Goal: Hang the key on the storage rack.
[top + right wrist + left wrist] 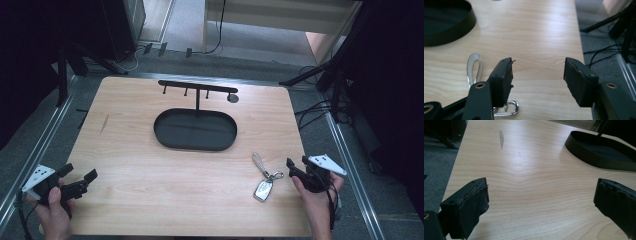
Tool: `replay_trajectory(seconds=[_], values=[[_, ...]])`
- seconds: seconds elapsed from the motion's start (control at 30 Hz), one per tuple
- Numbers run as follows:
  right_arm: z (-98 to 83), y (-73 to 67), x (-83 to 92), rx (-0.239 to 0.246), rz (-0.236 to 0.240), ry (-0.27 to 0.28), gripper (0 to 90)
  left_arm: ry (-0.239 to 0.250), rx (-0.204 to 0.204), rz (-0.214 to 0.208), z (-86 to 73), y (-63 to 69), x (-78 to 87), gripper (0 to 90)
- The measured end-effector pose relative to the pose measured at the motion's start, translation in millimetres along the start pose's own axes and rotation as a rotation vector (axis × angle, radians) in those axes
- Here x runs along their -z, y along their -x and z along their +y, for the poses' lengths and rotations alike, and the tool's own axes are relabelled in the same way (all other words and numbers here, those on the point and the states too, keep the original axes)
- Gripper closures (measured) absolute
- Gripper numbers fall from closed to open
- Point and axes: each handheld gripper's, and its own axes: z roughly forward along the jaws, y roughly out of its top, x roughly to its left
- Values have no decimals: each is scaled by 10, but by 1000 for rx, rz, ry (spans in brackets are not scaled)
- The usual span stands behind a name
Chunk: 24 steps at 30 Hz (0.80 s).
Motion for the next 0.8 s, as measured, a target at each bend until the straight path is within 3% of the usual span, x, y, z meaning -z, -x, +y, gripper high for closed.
replay_trajectory(seconds=[0.07, 0.13, 0.2, 0.23, 0.27, 0.33, 0.4, 0.47, 0.57, 0.67, 0.73, 0.8], values=[[106, -16, -46, 34, 10, -89, 406, -1, 1, -1, 0, -2, 0, 1], [196, -56, -130, 103, -3, -207, 405, 0, 1, -1, 0, -2, 1, 1], [255, -93, -204, 164, 8, -292, 404, 1, 1, -2, 0, -2, 1, 1], [255, -93, -204, 164, 8, -292, 404, 1, 1, -2, 0, -2, 1, 1], [306, -134, -264, 209, 12, -358, 405, 1, 1, -3, -1, -3, 2, 1], [360, -171, -313, 250, 11, -406, 402, 1, 2, -4, -1, -6, 3, 1], [381, -186, -329, 258, 12, -419, 400, 0, 3, -4, 0, -7, 3, 1], [473, -251, -392, 298, 15, -471, 400, 0, 4, -4, 0, -7, 2, 1], [539, -305, -458, 318, 12, -527, 398, 1, 4, -4, 0, -7, 2, 0], [590, -399, -570, 366, -19, -632, 384, 1, 4, -4, -1, -7, 3, 1], [600, -422, -593, 371, -19, -656, 379, 0, 4, -5, 0, -8, 4, 1], [637, -475, -659, 379, 10, -731, 372, -1, 7, -4, 0, -8, 2, 1]])
